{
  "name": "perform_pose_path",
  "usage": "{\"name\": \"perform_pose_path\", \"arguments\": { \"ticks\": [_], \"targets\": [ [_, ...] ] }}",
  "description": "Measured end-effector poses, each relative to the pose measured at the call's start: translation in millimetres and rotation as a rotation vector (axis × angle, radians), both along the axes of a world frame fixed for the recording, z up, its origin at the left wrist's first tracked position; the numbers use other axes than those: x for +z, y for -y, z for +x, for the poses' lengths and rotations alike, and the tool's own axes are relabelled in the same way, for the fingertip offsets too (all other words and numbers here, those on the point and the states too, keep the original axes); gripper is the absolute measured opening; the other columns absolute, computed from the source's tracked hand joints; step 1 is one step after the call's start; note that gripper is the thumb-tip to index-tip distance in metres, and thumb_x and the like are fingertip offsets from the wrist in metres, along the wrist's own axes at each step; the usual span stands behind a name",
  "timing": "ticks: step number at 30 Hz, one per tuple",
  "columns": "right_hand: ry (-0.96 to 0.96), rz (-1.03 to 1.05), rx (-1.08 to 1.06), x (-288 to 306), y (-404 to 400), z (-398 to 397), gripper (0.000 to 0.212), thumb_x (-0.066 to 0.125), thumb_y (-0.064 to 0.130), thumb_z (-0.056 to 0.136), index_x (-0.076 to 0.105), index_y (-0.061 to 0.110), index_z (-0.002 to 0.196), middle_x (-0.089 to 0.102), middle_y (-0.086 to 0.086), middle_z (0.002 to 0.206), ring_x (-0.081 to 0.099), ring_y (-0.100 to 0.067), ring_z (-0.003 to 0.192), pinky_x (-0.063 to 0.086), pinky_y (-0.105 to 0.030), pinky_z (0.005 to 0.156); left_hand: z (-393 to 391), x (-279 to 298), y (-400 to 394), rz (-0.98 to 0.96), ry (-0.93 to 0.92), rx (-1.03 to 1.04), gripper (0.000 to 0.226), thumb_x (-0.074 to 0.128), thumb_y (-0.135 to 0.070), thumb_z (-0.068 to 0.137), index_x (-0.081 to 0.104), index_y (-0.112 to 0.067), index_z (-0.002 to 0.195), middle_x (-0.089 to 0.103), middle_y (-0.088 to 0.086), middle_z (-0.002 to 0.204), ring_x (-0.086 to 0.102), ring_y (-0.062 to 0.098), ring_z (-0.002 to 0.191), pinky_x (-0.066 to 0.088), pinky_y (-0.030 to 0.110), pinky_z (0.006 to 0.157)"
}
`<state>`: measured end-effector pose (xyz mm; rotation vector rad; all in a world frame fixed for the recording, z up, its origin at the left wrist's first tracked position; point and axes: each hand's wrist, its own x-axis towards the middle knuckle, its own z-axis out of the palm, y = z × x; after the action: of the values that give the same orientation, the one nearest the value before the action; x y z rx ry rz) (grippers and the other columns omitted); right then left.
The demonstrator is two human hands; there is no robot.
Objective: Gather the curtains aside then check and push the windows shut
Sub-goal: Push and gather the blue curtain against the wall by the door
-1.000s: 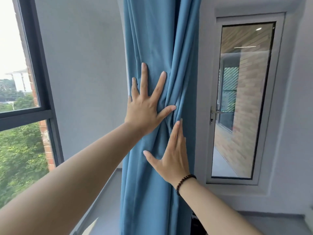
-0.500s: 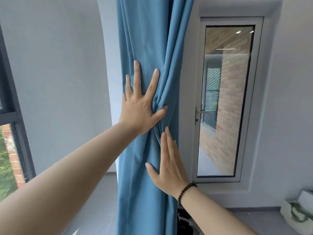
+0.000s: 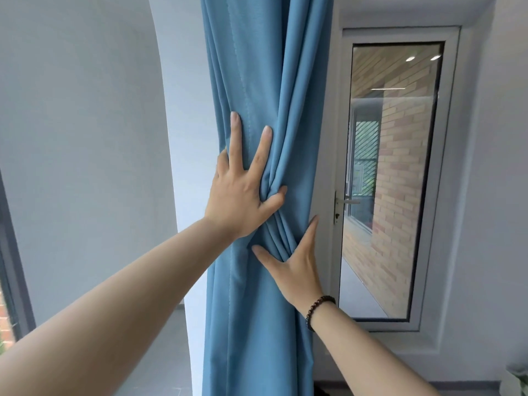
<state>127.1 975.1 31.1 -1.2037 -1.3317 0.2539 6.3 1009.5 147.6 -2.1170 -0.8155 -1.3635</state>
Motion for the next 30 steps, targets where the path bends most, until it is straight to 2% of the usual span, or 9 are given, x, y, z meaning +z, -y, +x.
{"name": "perform_pose_path", "arguments": {
  "ticks": [3, 6, 9, 13, 16, 19, 24, 27, 30],
  "targets": [
    [0.063, 0.049, 0.025, 0, -18, 11, 0.112, 0.068, 0.048, 0.081, -0.017, 0.022, 0.149, -0.005, 0.022, 0.147, -0.005, 0.021, 0.131, 0.005, 0.006, 0.1, 11, 1, -13, -0.011, 0.013, -0.013, 0.091, 0.051, -0.059, 0.085, -0.003, -0.031, 0.153, -0.014, 0.019, 0.159, 0.039, 0.035, 0.116, 0.048, 0.046, 0.085],
    [0.209, 0.128, -0.014, -5, -27, 13, 0.092, 0.048, 0.054, 0.091, -0.018, 0.023, 0.147, -0.014, 0.018, 0.152, -0.011, 0.014, 0.138, 0.004, -0.01, 0.114, 22, 1, -31, -0.034, 0.035, -0.011, 0.09, 0.047, -0.064, 0.086, -0.006, -0.034, 0.152, -0.017, 0.017, 0.159, 0.024, 0.041, 0.135, 0.038, 0.055, 0.102],
    [0.393, 0.18, -0.048, -15, -31, 18, 0.092, 0.03, 0.071, 0.087, -0.025, 0.024, 0.143, -0.022, 0.011, 0.154, -0.017, 0.005, 0.142, -0.003, -0.01, 0.113, 35, -1, -50, -0.055, 0.029, 0.018, 0.089, 0.037, -0.074, 0.084, -0.014, -0.04, 0.149, -0.02, 0.015, 0.158, -0.006, 0.046, 0.145, 0.02, 0.069, 0.108],
    [0.553, 0.175, -0.157, -23, -42, 26, 0.111, 0.041, 0.075, 0.08, -0.042, 0.027, 0.136, -0.028, 0.004, 0.152, -0.029, 0.003, 0.138, -0.012, -0.01, 0.11, 50, -2, -65, -0.115, 0.048, -0.029, 0.089, 0.034, -0.075, 0.082, -0.015, -0.042, 0.148, -0.024, 0.009, 0.158, -0.02, 0.044, 0.143, 0.014, 0.075, 0.104],
    [0.587, 0.17, -0.227, -23, -53, 32, 0.118, 0.049, 0.068, 0.076, -0.04, 0.023, 0.138, -0.021, -0.001, 0.154, -0.022, -0.002, 0.14, -0.012, -0.012, 0.11, 62, 3, -71, -0.078, 0.024, -0.161, 0.078, 0.03, -0.066, 0.091, -0.011, -0.034, 0.15, -0.025, 0.013, 0.158, -0.019, 0.039, 0.145, 0.005, 0.066, 0.114],
    [0.577, 0.183, -0.277, -19, -59, 39, 0.118, 0.057, 0.06, 0.075, -0.027, 0.015, 0.145, -0.006, -0.012, 0.159, 0.004, -0.02, 0.146, 0.006, -0.02, 0.115, 76, 6, -73, -0.101, 0.045, -0.288, 0.072, 0.028, -0.06, 0.095, -0.004, -0.03, 0.152, -0.024, 0.01, 0.159, -0.017, 0.032, 0.147, 0.007, 0.057, 0.117],
    [0.634, 0.243, -0.338, -14, -69, 57, 0.113, 0.074, 0.04, 0.072, 0.0, 0.003, 0.149, 0.009, -0.023, 0.155, 0.032, -0.032, 0.139, 0.026, -0.03, 0.111, 90, 9, -76, -0.123, 0.083, -0.257, 0.086, 0.052, -0.054, 0.091, 0.0, -0.027, 0.154, -0.022, 0.007, 0.16, -0.004, 0.026, 0.149, 0.02, 0.054, 0.116],
    [0.71, 0.259, -0.308, -19, -77, 66, 0.106, 0.074, 0.034, 0.073, 0.009, 0.0, 0.149, 0.007, -0.023, 0.155, 0.036, -0.036, 0.137, 0.042, -0.038, 0.106, 90, 9, -78, -0.153, 0.11, -0.212, 0.086, 0.055, -0.05, 0.091, 0.0, -0.03, 0.154, -0.022, -0.002, 0.16, 0.012, 0.027, 0.148, 0.032, 0.046, 0.112],
    [0.768, 0.242, -0.283, -27, -85, 70, 0.098, 0.066, 0.04, 0.08, 0.009, 0.002, 0.15, 0.0, -0.021, 0.157, 0.026, -0.038, 0.141, 0.041, -0.049, 0.103, 87, 6, -83, -0.171, 0.116, -0.157, 0.087, 0.055, -0.051, 0.091, -0.003, -0.034, 0.153, -0.022, -0.006, 0.159, 0.022, 0.028, 0.145, 0.036, 0.046, 0.108]
  ]
}}
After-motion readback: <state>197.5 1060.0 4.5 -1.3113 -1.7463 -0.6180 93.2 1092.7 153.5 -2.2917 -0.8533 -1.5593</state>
